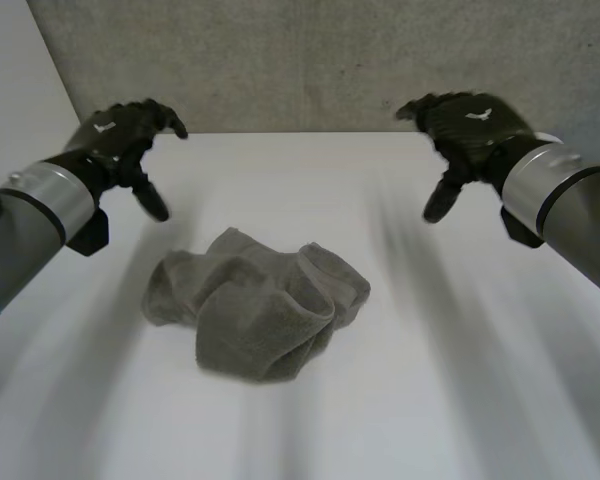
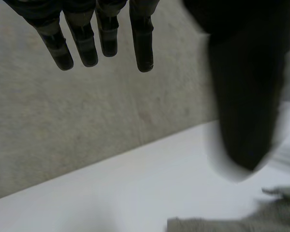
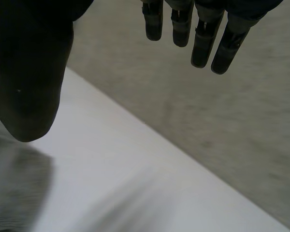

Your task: Fold the towel.

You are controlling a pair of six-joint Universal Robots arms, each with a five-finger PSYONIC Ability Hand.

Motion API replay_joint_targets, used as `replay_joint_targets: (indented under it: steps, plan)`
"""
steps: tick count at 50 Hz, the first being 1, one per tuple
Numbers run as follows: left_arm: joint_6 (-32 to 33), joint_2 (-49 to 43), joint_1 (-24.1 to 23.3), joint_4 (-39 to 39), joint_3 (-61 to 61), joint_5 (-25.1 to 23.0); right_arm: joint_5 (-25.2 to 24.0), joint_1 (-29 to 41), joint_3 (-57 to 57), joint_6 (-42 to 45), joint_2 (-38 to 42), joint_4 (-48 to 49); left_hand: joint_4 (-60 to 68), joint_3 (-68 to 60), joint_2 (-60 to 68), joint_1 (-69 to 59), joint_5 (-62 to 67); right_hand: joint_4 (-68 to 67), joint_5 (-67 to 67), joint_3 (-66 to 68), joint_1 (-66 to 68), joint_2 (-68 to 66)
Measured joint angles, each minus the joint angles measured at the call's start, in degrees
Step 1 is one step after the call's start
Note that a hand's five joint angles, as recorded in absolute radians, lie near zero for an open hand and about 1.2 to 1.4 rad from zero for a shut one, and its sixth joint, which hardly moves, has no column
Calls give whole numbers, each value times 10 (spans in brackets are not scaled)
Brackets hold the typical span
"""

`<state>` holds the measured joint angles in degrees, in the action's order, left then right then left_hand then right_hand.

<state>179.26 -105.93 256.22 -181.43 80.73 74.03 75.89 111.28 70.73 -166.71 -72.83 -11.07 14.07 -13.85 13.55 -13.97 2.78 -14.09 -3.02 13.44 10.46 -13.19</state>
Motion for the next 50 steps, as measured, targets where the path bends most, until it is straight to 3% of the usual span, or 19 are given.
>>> replay_joint_targets:
  steps: [4, 8, 16, 25, 27, 28, 29, 31, 34, 37, 42, 50]
  plan:
    - [70, -53, 0, 2, -15, -45, -85, 1, -14, 10, 40, -24, 0, 0, 0, 0, 0, 0, 0, 0, 0, 0]
    - [155, -119, 0, 12, -35, -92, -126, 12, -39, 25, 100, -35, 0, 0, 0, 0, 0, 0, 0, 0, 0, 0]
    - [263, -219, -1, 46, -76, -129, -132, 59, -112, 68, 226, -33, 0, 0, 0, 0, 0, 0, 0, 0, 0, 0]
    - [294, -289, -4, 96, -129, -126, -125, 100, -178, 100, 333, -21, 5, -6, 7, -7, 9, 0, 0, 0, 2, 0]
    - [296, -299, -5, 106, -137, -126, -125, 105, -187, 104, 345, -19, 30, -33, 36, -35, 46, -48, -57, 50, 67, -52]
    - [299, -306, -5, 114, -143, -126, -125, 108, -192, 106, 353, -17, 102, -103, 109, -106, 111, -113, -126, 118, 146, -122]
    - [300, -308, -6, 118, -146, -126, -125, 110, -194, 107, 356, -17, 127, -136, 142, -133, 143, -151, -164, 166, 190, -171]
    - [305, -316, -7, 133, -154, -126, -128, 113, -201, 111, 362, -16, 293, -287, 302, -251, 284, -342, -343, 349, 377, -353]
    - [310, -318, -8, 150, -158, -127, -130, 115, -203, 113, 357, -17, 480, -387, 404, -338, 441, -448, -448, 454, 476, -423]
    - [312, -309, -8, 165, -158, -128, -131, 114, -196, 113, 331, -18, 571, -413, 431, -341, 595, -519, -522, 516, 529, -521]
    - [310, -265, -7, 172, -152, -131, -128, 100, -164, 114, 263, -25, 615, -413, 431, -341, 609, -616, -620, 609, 654, -601]
    - [307, -198, -4, 177, -155, -152, -130, 72, -137, 157, 190, -74, 617, -413, 431, -341, 613, -620, -621, 612, 654, -601]
